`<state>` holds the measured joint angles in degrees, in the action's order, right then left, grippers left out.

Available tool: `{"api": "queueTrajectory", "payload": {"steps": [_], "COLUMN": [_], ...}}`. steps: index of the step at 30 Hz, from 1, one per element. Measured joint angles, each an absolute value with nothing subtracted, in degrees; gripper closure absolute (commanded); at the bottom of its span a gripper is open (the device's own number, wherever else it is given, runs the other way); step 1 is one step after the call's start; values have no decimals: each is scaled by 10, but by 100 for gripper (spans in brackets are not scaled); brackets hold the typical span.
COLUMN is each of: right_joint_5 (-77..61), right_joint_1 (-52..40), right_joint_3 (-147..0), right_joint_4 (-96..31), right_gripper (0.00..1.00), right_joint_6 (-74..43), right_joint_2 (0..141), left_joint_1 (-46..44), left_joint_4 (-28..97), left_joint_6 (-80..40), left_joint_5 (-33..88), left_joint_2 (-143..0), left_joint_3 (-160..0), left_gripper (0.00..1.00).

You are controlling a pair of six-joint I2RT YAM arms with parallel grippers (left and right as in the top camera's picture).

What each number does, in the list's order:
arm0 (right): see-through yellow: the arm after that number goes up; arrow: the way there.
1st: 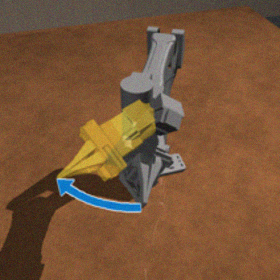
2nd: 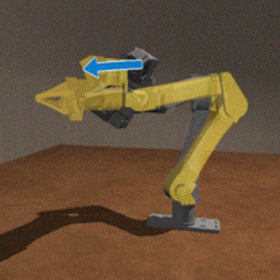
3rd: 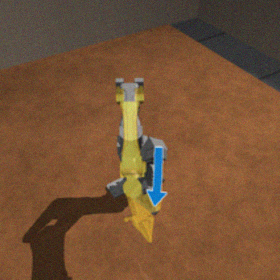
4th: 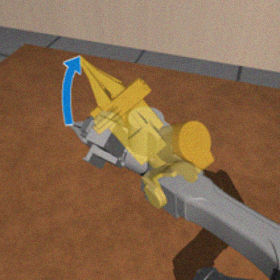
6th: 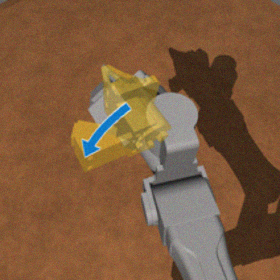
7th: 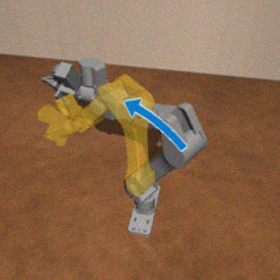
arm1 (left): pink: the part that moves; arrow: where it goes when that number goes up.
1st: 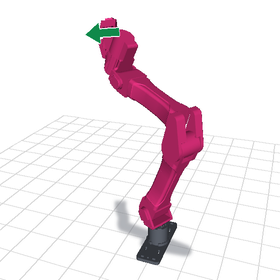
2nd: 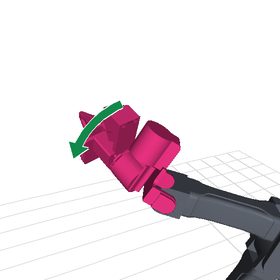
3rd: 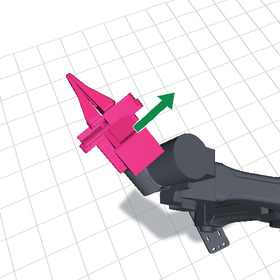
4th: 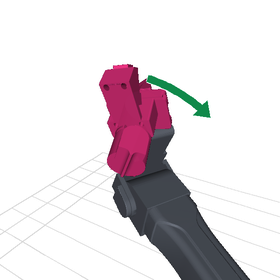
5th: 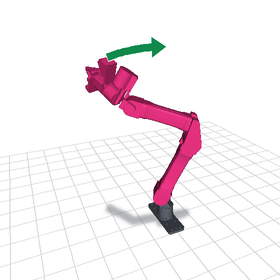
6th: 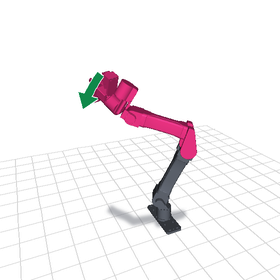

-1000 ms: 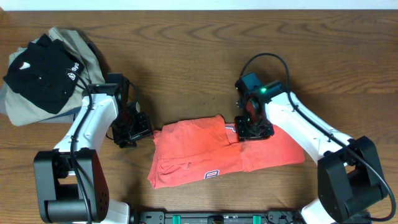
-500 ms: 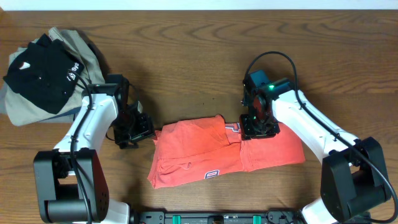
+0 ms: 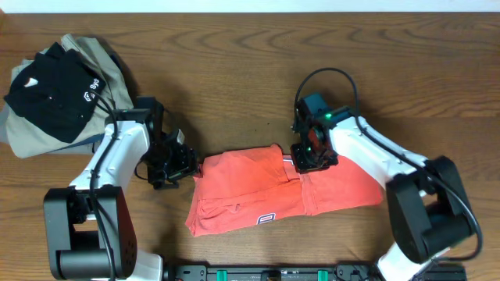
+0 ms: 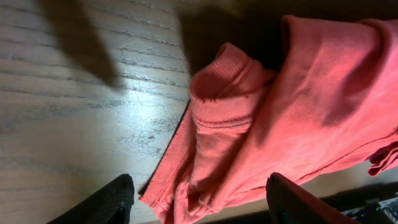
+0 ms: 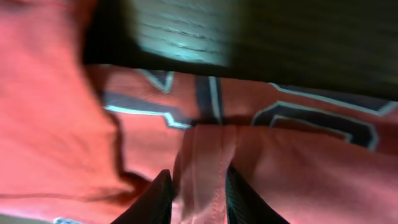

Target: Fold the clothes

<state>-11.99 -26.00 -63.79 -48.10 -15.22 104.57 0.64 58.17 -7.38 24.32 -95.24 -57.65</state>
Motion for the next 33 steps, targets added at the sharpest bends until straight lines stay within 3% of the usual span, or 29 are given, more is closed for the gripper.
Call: {"api": "queueTrajectory", "payload": {"steps": [7, 13, 17, 22, 33], "right_joint_5": [-122, -120, -118, -110, -54], "right_joint_1": [-257, -218, -176, -122, -30], "right_joint_3": [-640, -704, -759, -778, -778], "right_joint_4": [-473, -563, -621, -670, -729], "right_gripper": [48, 43, 43, 42, 40], "right_joint_6": [-146, -144, -144, -144, -132], "right_joint_2": [1052, 1043, 999, 916, 845], "left_joint_1": [6, -8, -37, -70, -25], "left_joint_4": [522, 473, 448, 434, 510], "left_joint_6": [-72, -72, -72, -73, -122], "left_joint_5": [272, 283, 284, 277, 198], "left_joint_2": [-952, -952, -952, -952, -953], "left_joint_3": [-522, -483, -473, -472, -552], "left_gripper": [29, 31, 48, 93, 94]}}
